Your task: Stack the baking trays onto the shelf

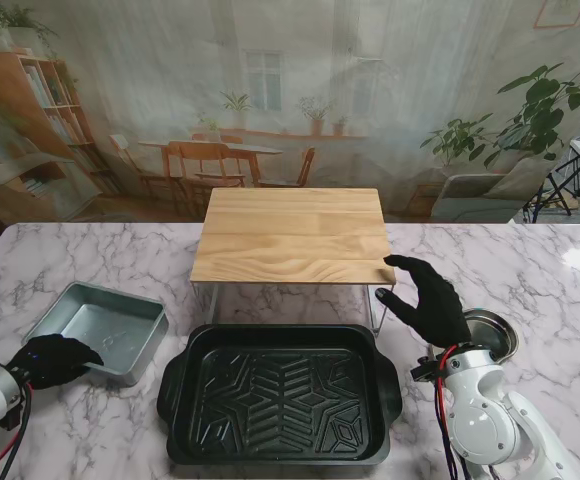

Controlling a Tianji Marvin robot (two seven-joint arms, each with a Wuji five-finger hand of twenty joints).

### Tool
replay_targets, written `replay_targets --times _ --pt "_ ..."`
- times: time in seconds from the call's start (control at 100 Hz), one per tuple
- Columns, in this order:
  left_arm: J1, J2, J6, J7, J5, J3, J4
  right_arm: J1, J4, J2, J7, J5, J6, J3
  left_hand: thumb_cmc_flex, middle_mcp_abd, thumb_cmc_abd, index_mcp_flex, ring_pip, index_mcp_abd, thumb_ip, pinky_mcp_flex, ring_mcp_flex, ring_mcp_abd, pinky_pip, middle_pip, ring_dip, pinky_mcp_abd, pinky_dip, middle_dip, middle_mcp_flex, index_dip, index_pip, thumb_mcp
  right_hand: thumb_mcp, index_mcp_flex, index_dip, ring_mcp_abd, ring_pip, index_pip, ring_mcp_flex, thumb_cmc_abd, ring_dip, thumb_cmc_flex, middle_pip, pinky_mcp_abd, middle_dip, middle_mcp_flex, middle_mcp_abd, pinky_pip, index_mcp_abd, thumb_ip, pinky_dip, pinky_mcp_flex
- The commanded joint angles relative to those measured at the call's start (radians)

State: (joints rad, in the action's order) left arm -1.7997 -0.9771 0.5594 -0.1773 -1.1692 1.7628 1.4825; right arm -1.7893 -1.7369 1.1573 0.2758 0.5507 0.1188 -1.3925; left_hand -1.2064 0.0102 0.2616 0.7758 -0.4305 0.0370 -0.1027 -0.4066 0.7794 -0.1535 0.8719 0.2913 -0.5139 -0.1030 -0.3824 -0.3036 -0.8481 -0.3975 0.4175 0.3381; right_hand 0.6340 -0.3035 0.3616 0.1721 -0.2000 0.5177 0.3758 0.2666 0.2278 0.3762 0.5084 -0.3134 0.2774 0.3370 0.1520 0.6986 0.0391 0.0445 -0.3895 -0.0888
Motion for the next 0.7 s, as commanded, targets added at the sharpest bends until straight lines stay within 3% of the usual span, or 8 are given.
replay_targets --times 0.0,0.23,0.69 --pt "-0.002 -0.005 0.004 -0.017 0.002 -0.008 -0.022 -0.003 -0.004 0.004 0.002 -0.002 -0.007 0.003 -0.085 -0.022 -0.131 0.193 -0.061 -0.001 0.048 -0.056 0.041 -0.067 0.115 0.025 -0.024 -0.021 -0.051 -0.021 -0.034 -0.061 0.152 0.185 -0.027 -0.011 -0.005 -0.015 0.035 0.015 0.004 -0.03 -0.001 -0.033 0.018 -0.004 0.007 0.011 0.005 -0.02 -0.027 0.023 -0.009 0.017" --pt "-0.003 -0.008 0.034 0.029 -0.007 0.008 -0.012 -0.003 -0.006 0.005 0.001 -0.008 -0.008 0.003 -0.085 -0.079 -0.115 0.26 -0.135 -0.037 0.043 -0.108 0.093 -0.084 0.185 0.072 -0.075 -0.06 -0.06 -0.087 -0.092 -0.105 0.222 0.214 -0.032 -0.009 -0.003 -0.015 0.034 0.016 0.003 -0.032 0.0 -0.03 0.02 -0.004 0.008 0.01 0.005 -0.022 -0.027 0.022 -0.011 0.016" --pt "-0.023 -0.009 0.092 0.259 -0.151 0.087 0.068 -0.008 -0.01 0.007 0.005 -0.018 -0.003 -0.002 -0.085 -0.115 -0.093 0.283 -0.184 -0.05 0.046 -0.155 0.15 -0.099 0.262 0.104 -0.115 -0.093 -0.072 -0.122 -0.134 -0.112 0.239 0.247 -0.035 -0.01 -0.002 -0.016 0.032 0.017 0.003 -0.032 0.001 -0.029 0.022 -0.004 0.009 0.012 0.005 -0.026 -0.027 0.021 -0.014 0.016"
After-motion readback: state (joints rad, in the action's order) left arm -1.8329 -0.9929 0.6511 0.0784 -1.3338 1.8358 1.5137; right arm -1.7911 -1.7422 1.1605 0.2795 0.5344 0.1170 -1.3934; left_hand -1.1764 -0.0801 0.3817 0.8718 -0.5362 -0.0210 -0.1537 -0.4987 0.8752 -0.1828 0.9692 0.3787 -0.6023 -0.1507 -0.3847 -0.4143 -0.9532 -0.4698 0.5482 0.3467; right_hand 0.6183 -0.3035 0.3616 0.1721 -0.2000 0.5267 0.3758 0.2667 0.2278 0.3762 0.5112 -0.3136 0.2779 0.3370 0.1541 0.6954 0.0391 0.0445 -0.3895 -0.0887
